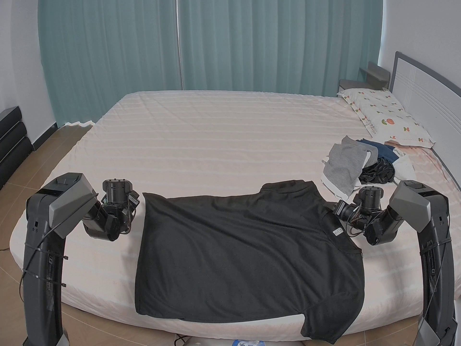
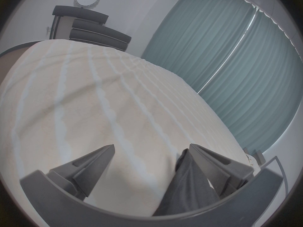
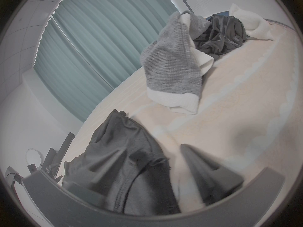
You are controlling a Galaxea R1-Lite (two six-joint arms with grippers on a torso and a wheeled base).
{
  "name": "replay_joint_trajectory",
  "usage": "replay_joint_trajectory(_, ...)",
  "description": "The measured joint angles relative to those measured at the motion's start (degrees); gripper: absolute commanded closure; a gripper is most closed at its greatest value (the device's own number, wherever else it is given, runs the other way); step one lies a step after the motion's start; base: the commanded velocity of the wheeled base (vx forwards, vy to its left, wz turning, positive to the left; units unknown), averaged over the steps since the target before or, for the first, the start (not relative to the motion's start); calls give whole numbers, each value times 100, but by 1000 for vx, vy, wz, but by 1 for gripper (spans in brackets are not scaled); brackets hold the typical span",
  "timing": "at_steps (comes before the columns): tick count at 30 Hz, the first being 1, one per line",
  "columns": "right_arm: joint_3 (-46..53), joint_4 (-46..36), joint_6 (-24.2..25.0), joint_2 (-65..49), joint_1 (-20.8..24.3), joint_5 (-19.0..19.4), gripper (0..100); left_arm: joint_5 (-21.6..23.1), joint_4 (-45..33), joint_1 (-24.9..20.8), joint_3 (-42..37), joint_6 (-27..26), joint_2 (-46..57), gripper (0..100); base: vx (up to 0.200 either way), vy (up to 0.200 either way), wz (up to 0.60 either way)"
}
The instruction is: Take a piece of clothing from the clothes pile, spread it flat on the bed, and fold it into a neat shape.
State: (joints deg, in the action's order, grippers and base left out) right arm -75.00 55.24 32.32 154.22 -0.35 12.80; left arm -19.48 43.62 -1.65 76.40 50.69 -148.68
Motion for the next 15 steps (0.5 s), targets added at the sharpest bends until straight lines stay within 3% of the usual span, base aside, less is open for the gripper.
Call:
replay_joint_trajectory(8,-22,-17,4,7,-166,-20,100,77,44,66,-758,110,407,0,0,0,0)
replay_joint_trajectory(15,-22,-2,22,-1,-304,-24,100,429,78,68,-1378,405,747,0,0,0,0)
